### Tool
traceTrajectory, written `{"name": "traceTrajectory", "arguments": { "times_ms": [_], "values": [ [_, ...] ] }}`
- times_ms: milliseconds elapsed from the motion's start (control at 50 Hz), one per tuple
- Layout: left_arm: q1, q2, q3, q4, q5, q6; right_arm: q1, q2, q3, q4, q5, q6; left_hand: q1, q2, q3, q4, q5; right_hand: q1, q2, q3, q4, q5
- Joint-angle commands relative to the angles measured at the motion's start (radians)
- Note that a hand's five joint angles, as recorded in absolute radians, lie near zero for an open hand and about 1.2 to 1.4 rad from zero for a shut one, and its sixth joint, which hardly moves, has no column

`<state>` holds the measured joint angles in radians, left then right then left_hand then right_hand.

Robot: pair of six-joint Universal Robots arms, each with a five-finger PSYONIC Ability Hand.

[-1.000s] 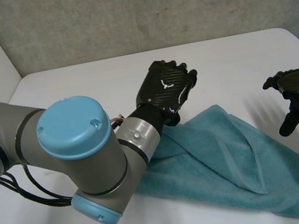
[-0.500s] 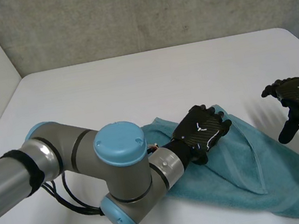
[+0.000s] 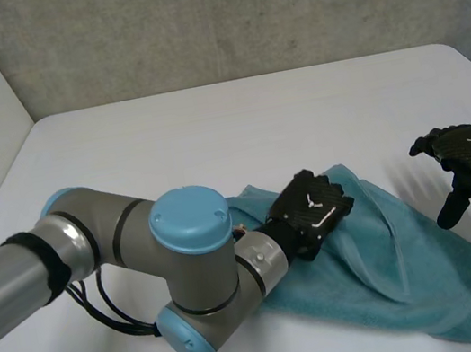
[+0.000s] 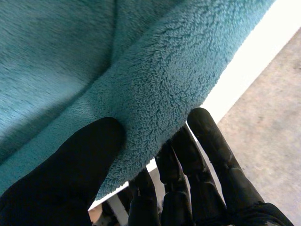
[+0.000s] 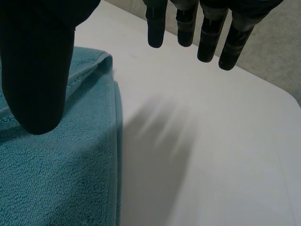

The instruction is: Fold the laundry

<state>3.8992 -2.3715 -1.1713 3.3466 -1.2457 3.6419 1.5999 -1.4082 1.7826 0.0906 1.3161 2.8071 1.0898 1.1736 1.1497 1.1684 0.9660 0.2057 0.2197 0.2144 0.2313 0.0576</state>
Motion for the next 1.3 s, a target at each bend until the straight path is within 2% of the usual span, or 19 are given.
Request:
{"name": "traceTrajectory", "arguments": {
  "times_ms": [20,120,180,200,320,340,420,520,580,660,700,720,740,760,780,900,1020,1140,1300],
  "values": [
    [0.002,0.076,-0.013,0.010,-0.108,0.003,0.000,-0.002,0.000,0.000,0.000,0.005,0.306,0.223,0.247,0.228,0.256,0.000,-0.014,-0.009,-0.026,-0.027],
    [0.020,0.260,-0.074,0.025,-0.230,-0.011,-0.001,-0.002,-0.005,-0.005,-0.001,0.017,0.306,0.223,0.247,0.228,0.256,-0.021,-0.035,-0.030,-0.046,-0.047],
    [0.026,0.322,-0.099,0.030,-0.248,-0.020,-0.002,0.000,-0.011,-0.011,-0.008,0.020,0.306,0.223,0.247,0.228,0.256,-0.031,-0.045,-0.040,-0.057,-0.058],
    [0.043,0.400,-0.131,0.031,-0.259,-0.043,-0.002,0.005,-0.018,-0.020,-0.020,0.049,0.306,0.223,0.247,0.228,0.256,-0.031,-0.045,-0.040,-0.057,-0.058],
    [0.072,0.534,-0.188,0.027,-0.261,-0.123,0.005,0.041,-0.065,-0.023,-0.070,0.229,0.306,0.223,0.247,0.228,0.256,-0.031,-0.045,-0.040,-0.057,-0.058],
    [0.074,0.557,-0.195,0.025,-0.261,-0.135,0.005,0.070,-0.095,-0.019,-0.105,0.329,0.306,0.223,0.247,0.228,0.256,-0.031,-0.045,-0.040,-0.057,-0.058],
    [0.094,0.702,-0.261,0.022,-0.261,-0.192,0.012,0.139,-0.150,-0.015,-0.162,0.453,0.306,0.223,0.247,0.228,0.256,-0.031,-0.045,-0.040,-0.057,-0.058],
    [0.126,0.802,-0.318,0.024,-0.262,-0.198,0.054,0.198,-0.193,-0.012,-0.186,0.505,0.306,0.223,0.247,0.228,0.256,-0.031,-0.045,-0.040,-0.057,-0.058],
    [0.141,0.845,-0.341,0.024,-0.264,-0.198,0.155,0.279,-0.259,-0.014,-0.184,0.506,0.306,0.223,0.247,0.228,0.256,-0.031,-0.045,-0.040,-0.057,-0.058],
    [0.195,0.890,-0.369,0.025,-0.264,-0.200,0.204,0.348,-0.305,0.006,-0.182,0.493,0.306,0.223,0.247,0.228,0.256,-0.031,-0.045,-0.040,-0.057,-0.058],
    [0.221,0.891,-0.372,0.027,-0.261,-0.201,0.212,0.376,-0.322,0.026,-0.178,0.479,0.306,0.223,0.247,0.228,0.256,0.007,-0.007,-0.001,-0.018,-0.019],
    [0.235,0.891,-0.373,0.027,-0.261,-0.203,0.213,0.388,-0.333,0.034,-0.172,0.471,0.306,0.223,0.247,0.228,0.256,0.206,0.192,0.197,0.180,0.180],
    [0.262,0.891,-0.372,0.031,-0.258,-0.207,0.215,0.406,-0.366,0.046,-0.160,0.451,0.306,0.223,0.247,0.228,0.256,0.757,0.743,0.749,0.732,0.731],
    [0.263,0.891,-0.372,0.031,-0.258,-0.207,0.216,0.411,-0.388,0.047,-0.150,0.442,0.306,0.223,0.247,0.228,0.256,1.048,1.034,1.039,1.022,1.021],
    [0.276,0.890,-0.370,0.031,-0.256,-0.212,0.216,0.411,-0.413,0.046,-0.134,0.433,0.306,0.223,0.247,0.228,0.256,1.189,1.175,1.180,1.164,1.163],
    [0.423,0.755,-0.218,0.100,-0.261,-0.319,0.221,0.368,-0.722,0.044,0.053,0.332,0.306,0.223,0.247,0.228,0.256,1.191,1.177,1.182,1.165,1.164],
    [0.483,0.608,0.028,0.094,-0.265,-0.411,0.227,0.212,-0.925,-0.023,0.156,0.299,0.306,0.223,0.247,0.228,0.256,1.191,1.177,1.182,1.165,1.164],
    [0.512,0.545,0.154,0.112,-0.309,-0.456,0.258,0.060,-0.836,-0.167,0.150,0.287,0.306,0.223,0.247,0.228,0.256,1.191,1.177,1.182,1.165,1.164],
    [0.557,0.526,0.016,0.123,-0.340,-0.581,0.379,0.012,-0.539,-0.176,0.144,0.169,0.306,0.223,0.247,0.228,0.256,1.191,1.177,1.182,1.165,1.164]
  ]
}}
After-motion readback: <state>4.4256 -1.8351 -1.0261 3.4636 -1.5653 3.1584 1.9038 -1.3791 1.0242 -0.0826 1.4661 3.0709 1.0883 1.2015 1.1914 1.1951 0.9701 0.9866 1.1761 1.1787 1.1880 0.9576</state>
